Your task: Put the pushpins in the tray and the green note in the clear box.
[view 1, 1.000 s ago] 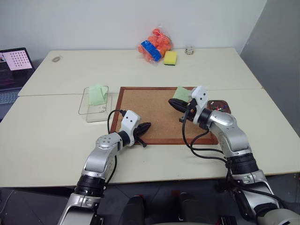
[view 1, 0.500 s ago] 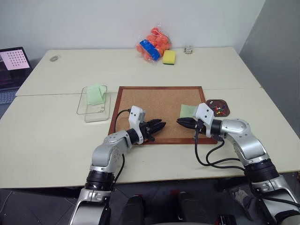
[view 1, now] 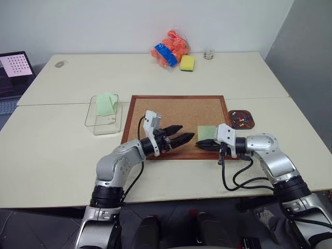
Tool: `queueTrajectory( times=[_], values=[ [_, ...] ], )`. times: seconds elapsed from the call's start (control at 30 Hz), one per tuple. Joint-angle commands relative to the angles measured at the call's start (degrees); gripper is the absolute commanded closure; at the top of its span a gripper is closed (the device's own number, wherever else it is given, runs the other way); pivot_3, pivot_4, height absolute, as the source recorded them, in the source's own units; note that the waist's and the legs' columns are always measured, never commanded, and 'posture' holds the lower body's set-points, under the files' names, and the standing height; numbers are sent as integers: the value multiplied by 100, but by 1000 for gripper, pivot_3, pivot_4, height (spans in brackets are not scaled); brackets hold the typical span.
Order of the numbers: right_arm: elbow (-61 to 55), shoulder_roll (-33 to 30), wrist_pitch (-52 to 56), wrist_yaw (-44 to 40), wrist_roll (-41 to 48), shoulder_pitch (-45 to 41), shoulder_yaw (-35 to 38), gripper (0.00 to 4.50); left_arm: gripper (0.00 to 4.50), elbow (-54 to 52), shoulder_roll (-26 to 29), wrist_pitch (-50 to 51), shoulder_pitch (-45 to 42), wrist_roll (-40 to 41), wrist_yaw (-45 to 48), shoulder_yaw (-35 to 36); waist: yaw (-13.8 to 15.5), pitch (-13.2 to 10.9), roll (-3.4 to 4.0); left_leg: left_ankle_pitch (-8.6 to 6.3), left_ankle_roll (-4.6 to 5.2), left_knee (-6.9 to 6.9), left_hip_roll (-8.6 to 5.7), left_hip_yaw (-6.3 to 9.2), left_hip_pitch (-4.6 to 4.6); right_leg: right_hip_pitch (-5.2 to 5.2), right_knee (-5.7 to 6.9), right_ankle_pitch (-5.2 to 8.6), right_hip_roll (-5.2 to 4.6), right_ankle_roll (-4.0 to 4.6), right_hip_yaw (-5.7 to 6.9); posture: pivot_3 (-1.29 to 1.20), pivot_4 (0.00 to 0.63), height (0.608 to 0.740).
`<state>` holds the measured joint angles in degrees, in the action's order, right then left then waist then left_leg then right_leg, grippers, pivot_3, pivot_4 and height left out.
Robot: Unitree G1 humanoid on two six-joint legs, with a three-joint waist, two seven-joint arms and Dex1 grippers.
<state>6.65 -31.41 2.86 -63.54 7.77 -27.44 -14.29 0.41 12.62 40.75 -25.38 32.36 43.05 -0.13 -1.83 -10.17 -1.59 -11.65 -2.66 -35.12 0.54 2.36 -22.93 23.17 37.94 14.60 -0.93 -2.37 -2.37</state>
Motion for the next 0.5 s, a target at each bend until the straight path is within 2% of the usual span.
queueTrajectory(
  times=[0.03, 0.33, 0.43, 0.5],
  values=[
    [-485, -57, -261, -191, 29, 34, -62, 4500, 7, 79, -79, -153, -131, -63, 112, -209, 4, 0, 0, 0, 0, 0, 0, 1, 0, 0, 0, 0, 0, 0, 1, 0, 150, 740],
    [-907, 79, -234, -208, 2, 42, -295, 4500, 7, 257, -138, -213, -301, -179, 237, -472, 7, -1, -1, 0, 0, 0, 0, 2, 0, 0, 1, 0, -1, 0, 1, 0, 150, 740],
    [-892, 106, -207, -193, 16, 0, -292, 4500, 461, 257, -87, -203, -285, -169, 290, -488, 7, -1, -1, 0, 0, 0, -1, 2, 0, 0, 1, 0, -1, 0, 0, 0, 150, 740],
    [-876, 124, -178, -164, 21, -25, -275, 4500, 934, 195, -19, -174, -227, -157, 375, -512, 4, -1, -1, 0, 0, 0, 0, 2, 0, 0, 1, 0, -1, 0, 1, 0, 150, 740]
  ],
)
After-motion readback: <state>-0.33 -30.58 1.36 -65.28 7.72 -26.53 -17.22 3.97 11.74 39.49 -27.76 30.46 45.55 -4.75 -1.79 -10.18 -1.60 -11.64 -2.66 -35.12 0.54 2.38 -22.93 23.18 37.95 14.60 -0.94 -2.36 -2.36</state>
